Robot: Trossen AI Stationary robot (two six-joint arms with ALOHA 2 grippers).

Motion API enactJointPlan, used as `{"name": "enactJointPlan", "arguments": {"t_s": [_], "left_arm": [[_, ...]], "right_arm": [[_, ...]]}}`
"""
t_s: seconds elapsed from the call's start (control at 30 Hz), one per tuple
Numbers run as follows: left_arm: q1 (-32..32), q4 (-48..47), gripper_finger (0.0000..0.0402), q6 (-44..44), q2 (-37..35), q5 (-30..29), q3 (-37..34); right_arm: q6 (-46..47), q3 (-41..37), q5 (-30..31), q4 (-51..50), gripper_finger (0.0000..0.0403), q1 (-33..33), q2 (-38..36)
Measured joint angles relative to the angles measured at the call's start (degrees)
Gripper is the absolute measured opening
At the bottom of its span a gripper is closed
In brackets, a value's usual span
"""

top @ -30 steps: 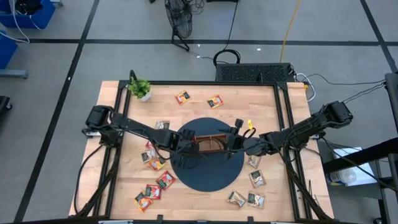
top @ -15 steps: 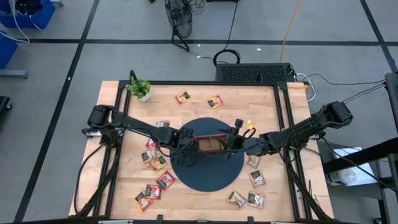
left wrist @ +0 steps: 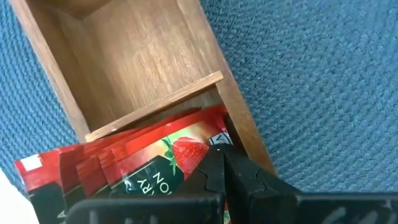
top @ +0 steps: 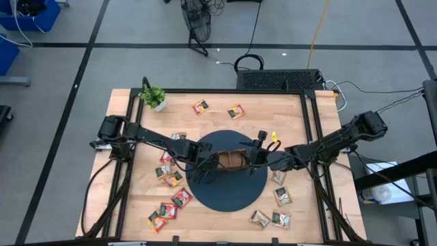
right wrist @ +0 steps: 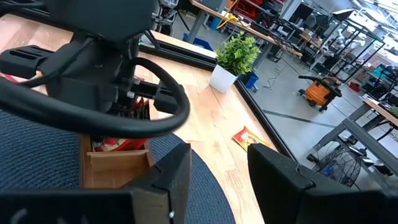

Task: Pick & Place Tea
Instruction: Put the red tea bag into the left section of the wooden organizer

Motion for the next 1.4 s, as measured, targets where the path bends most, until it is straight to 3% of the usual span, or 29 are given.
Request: {"name": "enactJointPlan", "arguments": {"t_s": [0.43, 0.73, 1.1, 1.4], "left_arm": [[2.03, 1.87, 0.0, -1.75, 1.13, 0.56, -2.12], [-0.4, 2.26, 0.0001, -0.65, 1.97, -11.59, -1.97], [-3.4, -1.62, 0.0009, -0.02, 1.84, -21.88, -0.11], [-3.94, -1.16, 0.0006, 0.9, 1.75, -22.51, -0.04]], "right_arm": [[0.12, -0.02, 0.02, 0.02, 0.0142, 0.0, 0.0], [0.35, -0.02, 0.04, 0.02, 0.0142, 0.0, 0.0], [0.57, -0.02, 0.04, 0.02, 0.0142, 0.0, 0.0], [0.57, -0.02, 0.04, 0.02, 0.0142, 0.0, 0.0]]}}
